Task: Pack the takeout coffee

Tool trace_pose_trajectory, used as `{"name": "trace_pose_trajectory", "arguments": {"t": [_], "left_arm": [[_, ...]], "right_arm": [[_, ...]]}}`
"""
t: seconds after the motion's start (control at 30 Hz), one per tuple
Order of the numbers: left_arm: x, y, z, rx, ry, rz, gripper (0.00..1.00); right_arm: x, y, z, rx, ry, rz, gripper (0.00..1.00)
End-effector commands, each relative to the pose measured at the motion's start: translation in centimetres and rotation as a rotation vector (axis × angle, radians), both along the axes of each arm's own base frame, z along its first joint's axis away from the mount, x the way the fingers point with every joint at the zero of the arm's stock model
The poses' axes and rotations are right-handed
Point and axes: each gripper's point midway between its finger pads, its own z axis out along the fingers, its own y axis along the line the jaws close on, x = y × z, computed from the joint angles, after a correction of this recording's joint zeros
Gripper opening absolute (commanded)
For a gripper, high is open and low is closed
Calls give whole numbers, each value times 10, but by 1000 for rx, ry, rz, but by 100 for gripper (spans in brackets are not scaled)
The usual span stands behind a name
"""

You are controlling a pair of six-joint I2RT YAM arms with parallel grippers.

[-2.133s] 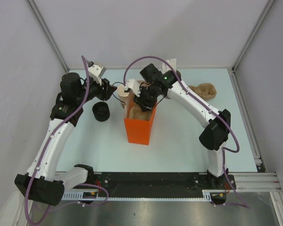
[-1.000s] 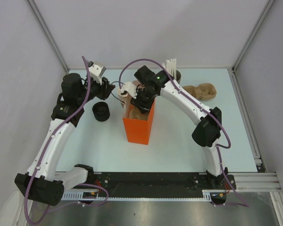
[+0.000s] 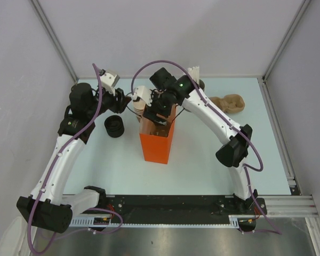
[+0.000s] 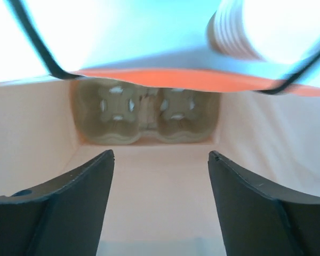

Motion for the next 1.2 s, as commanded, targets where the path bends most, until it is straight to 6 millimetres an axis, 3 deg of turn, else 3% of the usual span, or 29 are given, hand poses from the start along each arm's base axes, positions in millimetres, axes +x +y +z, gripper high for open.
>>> {"name": "trace_pose_trajectory", "arguments": {"t": [0.0,0.23,0.37,0.4,0.47,0.5,0.53,0.57,0.63,0.67,0.77,0.97,1.17], "left_arm": [[-2,-6,11,-28,-34,-19,56],[-3,-7,11,-29,-27,-24,63],[-3,-8,13,-28,-30,-29,68],[-3,-8,12,-26,-26,-33,69],[-3,-8,12,-24,-25,-36,70],[-4,-9,11,-25,-18,-40,70],[-4,-9,12,-21,-20,-43,71],[-5,-9,14,-21,-21,-46,71],[-7,-9,13,-10,-14,-53,73],[-8,-9,17,-7,-20,-55,74],[-9,-7,21,8,-17,-54,75],[-7,-5,11,42,25,-46,76],[-5,1,-1,88,26,-35,78]], "right_arm": [[-2,-2,92,162,-195,-5,78],[-20,-14,185,357,-360,-24,88],[-30,-29,213,398,-432,-42,92],[-27,-29,224,431,-474,-49,98],[-33,-48,227,431,-536,-79,100],[-29,-50,244,482,-611,-96,100],[-41,-70,262,504,-684,-96,100],[-36,-75,240,449,-673,-112,100],[-42,-93,234,410,-690,-112,100],[-41,-95,205,352,-661,-102,100],[-41,-110,180,280,-700,-101,100],[-17,-124,157,142,-769,-132,98],[-2,-130,162,114,-790,-152,96]]}}
